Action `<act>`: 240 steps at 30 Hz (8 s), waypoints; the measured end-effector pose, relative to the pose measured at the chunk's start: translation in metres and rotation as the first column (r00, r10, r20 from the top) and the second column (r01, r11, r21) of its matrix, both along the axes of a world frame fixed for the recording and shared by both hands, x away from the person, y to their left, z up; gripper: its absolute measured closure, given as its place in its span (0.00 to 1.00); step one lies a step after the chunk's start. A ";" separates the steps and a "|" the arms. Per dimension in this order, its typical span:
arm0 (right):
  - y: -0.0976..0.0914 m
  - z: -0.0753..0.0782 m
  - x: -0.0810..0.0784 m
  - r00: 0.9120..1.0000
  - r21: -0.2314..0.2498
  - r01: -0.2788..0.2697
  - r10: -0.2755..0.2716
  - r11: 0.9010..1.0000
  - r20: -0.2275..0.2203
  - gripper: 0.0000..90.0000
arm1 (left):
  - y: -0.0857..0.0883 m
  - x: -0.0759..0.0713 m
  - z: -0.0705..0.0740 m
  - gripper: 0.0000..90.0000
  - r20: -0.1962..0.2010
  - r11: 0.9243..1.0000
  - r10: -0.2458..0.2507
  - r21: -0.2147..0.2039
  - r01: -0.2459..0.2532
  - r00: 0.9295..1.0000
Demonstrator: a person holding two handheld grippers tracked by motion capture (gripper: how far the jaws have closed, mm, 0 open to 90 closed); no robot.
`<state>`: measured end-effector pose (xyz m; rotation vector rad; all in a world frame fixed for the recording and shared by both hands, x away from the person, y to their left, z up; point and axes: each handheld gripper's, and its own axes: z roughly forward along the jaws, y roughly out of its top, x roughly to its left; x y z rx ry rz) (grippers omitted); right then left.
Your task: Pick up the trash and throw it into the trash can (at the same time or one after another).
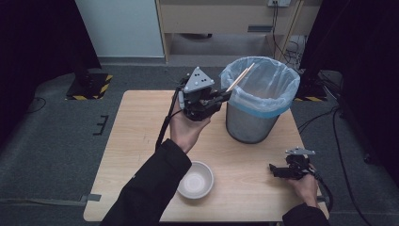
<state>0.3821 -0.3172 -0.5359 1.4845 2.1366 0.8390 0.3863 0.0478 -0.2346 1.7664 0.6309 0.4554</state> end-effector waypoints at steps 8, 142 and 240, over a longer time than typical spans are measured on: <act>0.000 0.000 0.000 1.000 0.001 0.002 -0.002 1.000 0.001 0.00 | -0.012 0.012 0.011 0.94 0.019 1.000 0.002 -0.006 -0.002 1.000; 0.000 0.000 0.001 1.000 -0.004 -0.009 0.009 1.000 -0.008 0.00 | 0.114 -0.016 -0.121 0.26 -0.085 0.983 0.174 0.077 -0.168 0.981; 0.003 0.002 0.003 1.000 -0.009 0.008 -0.008 1.000 -0.026 0.00 | 0.194 -0.041 -0.171 0.91 -0.268 0.940 0.314 -0.045 -0.338 0.911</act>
